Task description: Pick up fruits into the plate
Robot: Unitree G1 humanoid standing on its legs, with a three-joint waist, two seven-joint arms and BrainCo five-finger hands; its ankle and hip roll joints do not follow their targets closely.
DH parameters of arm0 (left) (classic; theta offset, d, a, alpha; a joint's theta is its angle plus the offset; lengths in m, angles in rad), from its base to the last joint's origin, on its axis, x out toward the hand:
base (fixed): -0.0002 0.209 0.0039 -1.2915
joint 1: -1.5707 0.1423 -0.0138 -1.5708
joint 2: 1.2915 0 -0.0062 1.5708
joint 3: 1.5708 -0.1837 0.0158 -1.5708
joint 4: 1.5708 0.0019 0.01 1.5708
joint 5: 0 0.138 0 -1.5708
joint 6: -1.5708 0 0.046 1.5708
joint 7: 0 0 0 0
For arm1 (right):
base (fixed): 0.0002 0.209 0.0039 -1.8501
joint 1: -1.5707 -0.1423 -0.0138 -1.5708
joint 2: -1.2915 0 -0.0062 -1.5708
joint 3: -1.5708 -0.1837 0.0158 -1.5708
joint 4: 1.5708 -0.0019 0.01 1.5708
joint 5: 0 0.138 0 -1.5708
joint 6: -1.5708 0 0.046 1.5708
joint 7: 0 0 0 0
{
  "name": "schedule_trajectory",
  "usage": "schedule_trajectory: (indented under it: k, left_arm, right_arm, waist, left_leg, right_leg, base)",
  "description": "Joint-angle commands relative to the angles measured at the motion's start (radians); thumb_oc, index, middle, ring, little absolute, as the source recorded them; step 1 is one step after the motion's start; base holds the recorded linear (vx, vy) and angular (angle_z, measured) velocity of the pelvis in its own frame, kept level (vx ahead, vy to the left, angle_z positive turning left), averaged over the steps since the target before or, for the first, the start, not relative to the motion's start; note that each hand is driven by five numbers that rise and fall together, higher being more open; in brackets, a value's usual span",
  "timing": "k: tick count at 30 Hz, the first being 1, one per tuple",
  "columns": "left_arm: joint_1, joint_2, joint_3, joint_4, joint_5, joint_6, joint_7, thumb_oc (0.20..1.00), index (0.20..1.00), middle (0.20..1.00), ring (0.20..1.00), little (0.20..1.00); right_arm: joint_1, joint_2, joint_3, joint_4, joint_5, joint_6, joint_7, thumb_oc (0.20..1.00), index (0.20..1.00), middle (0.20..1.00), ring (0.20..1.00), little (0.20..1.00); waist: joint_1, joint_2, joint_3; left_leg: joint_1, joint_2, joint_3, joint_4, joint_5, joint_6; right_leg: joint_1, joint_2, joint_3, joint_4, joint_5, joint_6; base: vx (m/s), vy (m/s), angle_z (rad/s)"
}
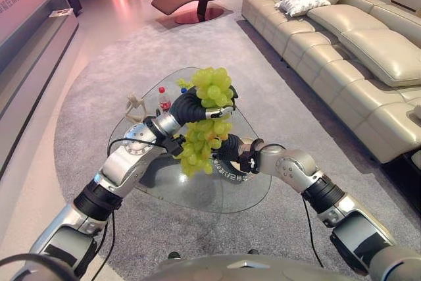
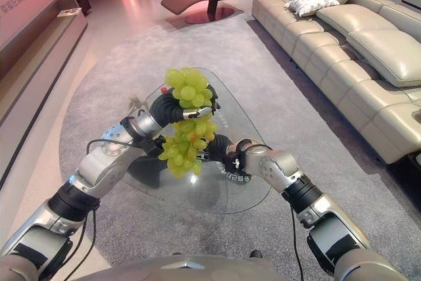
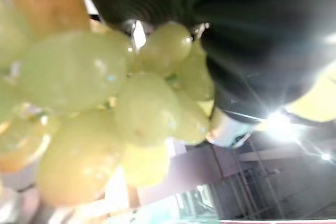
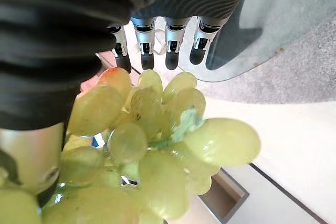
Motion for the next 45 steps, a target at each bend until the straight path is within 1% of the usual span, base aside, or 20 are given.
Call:
schedule_trajectory:
  k: [1,4,8,11,16,20,25,29,32,36,37,40,45]
  left_arm:
    - [-0.148,-0.035,-0.029,-0.035,-0.085,-0.071,0.016,0.2,0.2,0.2,0.2,0.2]
    - [-0.141,-0.059,-0.026,-0.026,-0.109,-0.059,0.037,0.2,0.2,0.2,0.2,0.2]
    - [-0.115,-0.076,-0.009,-0.019,-0.105,-0.064,0.029,0.2,0.2,0.2,0.2,0.2]
    - [-0.092,-0.071,0.013,-0.029,-0.122,-0.064,0.033,0.2,0.2,0.2,0.2,0.2]
    - [-0.037,-0.058,0.091,-0.04,-0.188,-0.068,0.034,0.2,0.2,0.2,0.2,0.2]
    - [0.018,-0.056,0.163,-0.049,-0.261,-0.058,0.019,0.2,0.2,0.2,0.2,0.2]
    - [0.041,-0.072,0.188,-0.047,-0.355,-0.027,-0.004,0.2,0.2,0.2,0.2,0.2]
    - [0.038,-0.099,0.183,-0.042,-0.395,-0.007,0.015,0.2,0.2,0.2,0.2,0.2]
    - [0.027,-0.108,0.174,-0.034,-0.412,0.01,0.033,0.2,0.2,0.2,0.2,0.2]
    - [0.002,-0.118,0.147,-0.012,-0.402,0.026,0.038,0.2,0.2,0.2,0.2,0.2]
    - [-0.007,-0.116,0.135,-0.008,-0.403,0.036,0.036,0.2,0.2,0.2,0.2,0.2]
    - [-0.022,-0.112,0.114,-0.002,-0.397,0.048,0.036,0.2,0.2,0.2,0.2,0.2]
    - [-0.06,-0.112,0.069,0.028,-0.371,0.066,0.046,0.2,0.2,0.2,0.2,0.2]
  right_arm:
    - [-0.123,0.042,0.022,-0.058,0.041,-0.069,-0.004,1.0,1.0,1.0,1.0,1.0]
    - [-0.132,0.057,0.023,-0.069,0.043,-0.099,-0.025,1.0,1.0,1.0,1.0,1.0]
    - [-0.122,0.069,0.004,-0.074,0.049,-0.122,-0.052,1.0,1.0,1.0,1.0,1.0]
    - [-0.111,0.069,-0.017,-0.064,0.071,-0.144,-0.038,1.0,1.0,1.0,1.0,1.0]
    - [-0.073,0.046,-0.073,-0.068,0.088,-0.188,0.034,1.0,1.0,1.0,1.0,1.0]
    - [-0.011,0.016,-0.114,-0.143,0.099,-0.206,0.113,1.0,1.0,1.0,1.0,1.0]
    - [0.025,0.005,-0.128,-0.202,0.108,-0.215,0.185,1.0,1.0,1.0,1.0,1.0]
    - [0.031,0.012,-0.123,-0.237,0.114,-0.198,0.224,1.0,1.0,1.0,1.0,1.0]
    - [0.029,0.01,-0.109,-0.263,0.139,-0.174,0.227,1.0,1.0,1.0,1.0,1.0]
    - [0.023,0.028,-0.068,-0.284,0.158,-0.128,0.258,1.0,1.0,1.0,1.0,1.0]
    - [0.024,0.031,-0.05,-0.293,0.17,-0.108,0.269,1.0,1.0,1.0,1.0,1.0]
    - [0.023,0.034,-0.021,-0.313,0.2,-0.075,0.272,1.0,1.0,1.0,1.0,1.0]
    - [0.015,0.067,0.044,-0.325,0.255,-0.016,0.294,1.0,1.0,1.0,1.0,1.0]
  waist:
    - [0.016,-0.012,-0.021]
    - [0.016,-0.011,-0.022]
    - [0.019,-0.011,-0.022]
    - [0.025,-0.011,-0.023]
    - [0.036,-0.01,-0.024]
    - [0.039,-0.009,-0.023]
    - [0.034,-0.008,-0.021]
    - [0.028,-0.008,-0.022]
    - [0.024,-0.008,-0.024]
    - [0.018,-0.007,-0.024]
    - [0.016,-0.007,-0.023]
    - [0.013,-0.006,-0.022]
    - [0.006,-0.004,-0.022]
  left_leg:
    - [0.01,0.003,-0.013,0.015,-0.128,-0.002]
    - [0.011,0.005,-0.009,0.017,-0.126,-0.004]
    - [0.013,0.008,-0.003,0.018,-0.125,-0.004]
    - [0.013,0.013,0.004,0.017,-0.123,-0.006]
    - [0.01,0.017,0.013,0.019,-0.12,-0.01]
    - [0.007,0.02,0.02,0.018,-0.116,-0.013]
    - [0.006,0.022,0.023,0.017,-0.114,-0.013]
    - [0.008,0.023,0.029,0.016,-0.114,-0.014]
    - [0.008,0.022,0.032,0.016,-0.113,-0.014]
    - [0.011,0.021,0.037,0.015,-0.111,-0.013]
    - [0.011,0.021,0.039,0.015,-0.11,-0.013]
    - [0.012,0.021,0.042,0.014,-0.109,-0.012]
    - [0.016,0.022,0.048,0.013,-0.106,-0.01]
  right_leg:
    - [0.059,-0.03,-0.08,0.033,-0.1,0.014]
    - [0.061,-0.033,-0.082,0.029,-0.098,0.015]
    - [0.063,-0.038,-0.091,0.027,-0.094,0.015]
    - [0.063,-0.043,-0.102,0.025,-0.09,0.019]
    - [0.062,-0.052,-0.125,0.021,-0.083,0.022]
    - [0.06,-0.059,-0.14,0.019,-0.077,0.027]
    - [0.057,-0.06,-0.142,0.018,-0.074,0.028]
    - [0.057,-0.062,-0.143,0.016,-0.071,0.029]
    - [0.056,-0.063,-0.14,0.014,-0.069,0.031]
    - [0.054,-0.063,-0.136,0.009,-0.064,0.032]
    - [0.054,-0.063,-0.134,0.009,-0.063,0.033]
    - [0.053,-0.062,-0.132,0.009,-0.062,0.033]
    - [0.051,-0.061,-0.123,0.01,-0.06,0.033]
  base:
    - [0.0,0.0,0.0]
    - [0.0,0.0,0.0]
    - [0.0,0.0,0.0]
    - [0.0,0.0,0.0]
    - [0.0,0.0,0.0]
    - [-0.01,-0.001,-0.01]
    - [0.0,0.0,0.0]
    - [0.0,0.0,0.0]
    - [0.0,0.0,0.0]
    - [0.0,0.0,0.0]
    - [0.0,0.0,0.0]
    - [0.0,-0.004,-0.02]
    - [0.0,-0.003,-0.06]
